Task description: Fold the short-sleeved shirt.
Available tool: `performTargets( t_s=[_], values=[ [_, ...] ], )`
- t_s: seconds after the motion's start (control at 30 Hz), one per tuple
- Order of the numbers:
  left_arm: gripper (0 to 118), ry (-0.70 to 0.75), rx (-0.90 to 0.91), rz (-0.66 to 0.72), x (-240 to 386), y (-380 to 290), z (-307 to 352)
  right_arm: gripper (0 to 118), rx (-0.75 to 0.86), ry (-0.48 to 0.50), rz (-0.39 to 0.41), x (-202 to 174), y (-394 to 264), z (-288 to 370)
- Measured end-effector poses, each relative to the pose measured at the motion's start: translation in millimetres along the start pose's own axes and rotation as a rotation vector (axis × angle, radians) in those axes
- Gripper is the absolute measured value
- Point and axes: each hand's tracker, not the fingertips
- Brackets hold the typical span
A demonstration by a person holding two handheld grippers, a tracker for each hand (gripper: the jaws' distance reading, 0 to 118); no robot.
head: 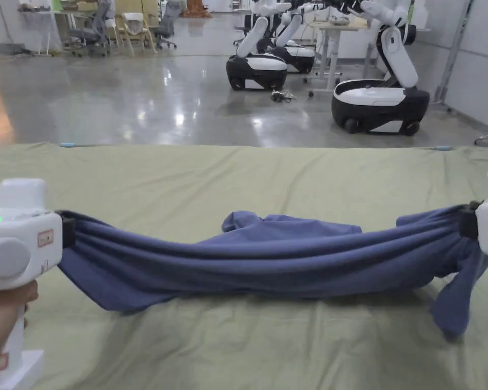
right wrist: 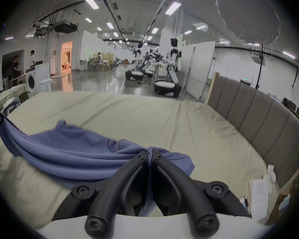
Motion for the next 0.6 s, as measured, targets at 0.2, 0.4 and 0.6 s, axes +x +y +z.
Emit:
performTargets(
  t_s=[0.2,0.4,0.6],
  values=[
    [3,-0.033,-0.018,0.053,-21,-46,53,5,0.003,0.026,0.049,8,-57,67],
    [3,-0.102,0.019,0.043,-38,-64,144,5,0.037,0.087,0.016,21,-88,160],
    [3,-0.172,-0.038,0.064,-61,-103,226,5,-0.036,0.156,-0.041,37,-130,240]
  ],
)
